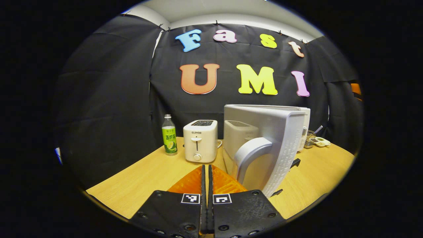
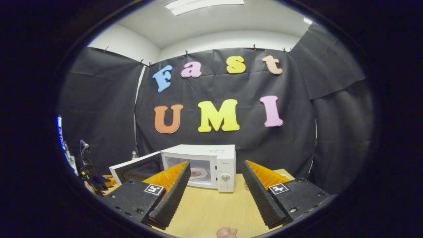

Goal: Open the microwave oven with the left hand, put the food in, and close the microwave oven.

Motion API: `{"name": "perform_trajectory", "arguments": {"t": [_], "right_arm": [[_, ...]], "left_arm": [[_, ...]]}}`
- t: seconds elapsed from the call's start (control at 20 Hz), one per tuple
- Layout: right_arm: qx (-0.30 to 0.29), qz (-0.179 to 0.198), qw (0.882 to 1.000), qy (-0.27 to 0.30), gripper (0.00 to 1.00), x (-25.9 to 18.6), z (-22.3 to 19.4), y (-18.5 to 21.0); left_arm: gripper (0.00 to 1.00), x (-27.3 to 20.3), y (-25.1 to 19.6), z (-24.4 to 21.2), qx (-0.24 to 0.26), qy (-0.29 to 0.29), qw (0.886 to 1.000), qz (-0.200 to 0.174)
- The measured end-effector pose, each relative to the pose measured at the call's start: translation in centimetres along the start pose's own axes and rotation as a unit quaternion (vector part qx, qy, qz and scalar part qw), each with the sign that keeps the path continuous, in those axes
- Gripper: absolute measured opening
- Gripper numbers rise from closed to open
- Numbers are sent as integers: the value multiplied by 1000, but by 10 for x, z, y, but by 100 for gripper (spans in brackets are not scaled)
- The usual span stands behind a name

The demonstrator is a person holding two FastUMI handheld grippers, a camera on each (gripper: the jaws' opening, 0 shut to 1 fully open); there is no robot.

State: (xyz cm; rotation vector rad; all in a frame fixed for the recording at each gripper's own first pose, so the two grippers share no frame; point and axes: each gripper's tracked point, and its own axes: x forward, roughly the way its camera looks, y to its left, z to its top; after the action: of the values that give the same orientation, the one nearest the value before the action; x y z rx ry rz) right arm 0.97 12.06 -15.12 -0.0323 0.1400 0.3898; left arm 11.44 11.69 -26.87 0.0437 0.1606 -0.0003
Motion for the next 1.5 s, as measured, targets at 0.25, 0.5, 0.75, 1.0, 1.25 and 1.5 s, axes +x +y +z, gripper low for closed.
{"name": "perform_trajectory", "arguments": {"t": [0.25,0.5,0.75,1.0,1.25,1.5], "right_arm": [[-7,-16,1000,-7,91,-18,9,-37],[0,-29,1000,-6,91,-19,5,-74],[8,-40,999,4,100,-11,-5,-106],[11,-39,999,-3,100,2,-8,-128],[16,-30,999,0,100,22,-17,-139],[21,-29,999,3,100,41,-28,-147]], "left_arm": [[0,18,-56,-1,6,4,999,-34],[0,39,-114,5,22,0,997,-78],[0,71,-170,12,31,3,993,-114],[0,109,-213,18,38,2,990,-136],[0,149,-246,24,33,5,989,-146],[0,190,-265,37,3,11,990,-143]]}}
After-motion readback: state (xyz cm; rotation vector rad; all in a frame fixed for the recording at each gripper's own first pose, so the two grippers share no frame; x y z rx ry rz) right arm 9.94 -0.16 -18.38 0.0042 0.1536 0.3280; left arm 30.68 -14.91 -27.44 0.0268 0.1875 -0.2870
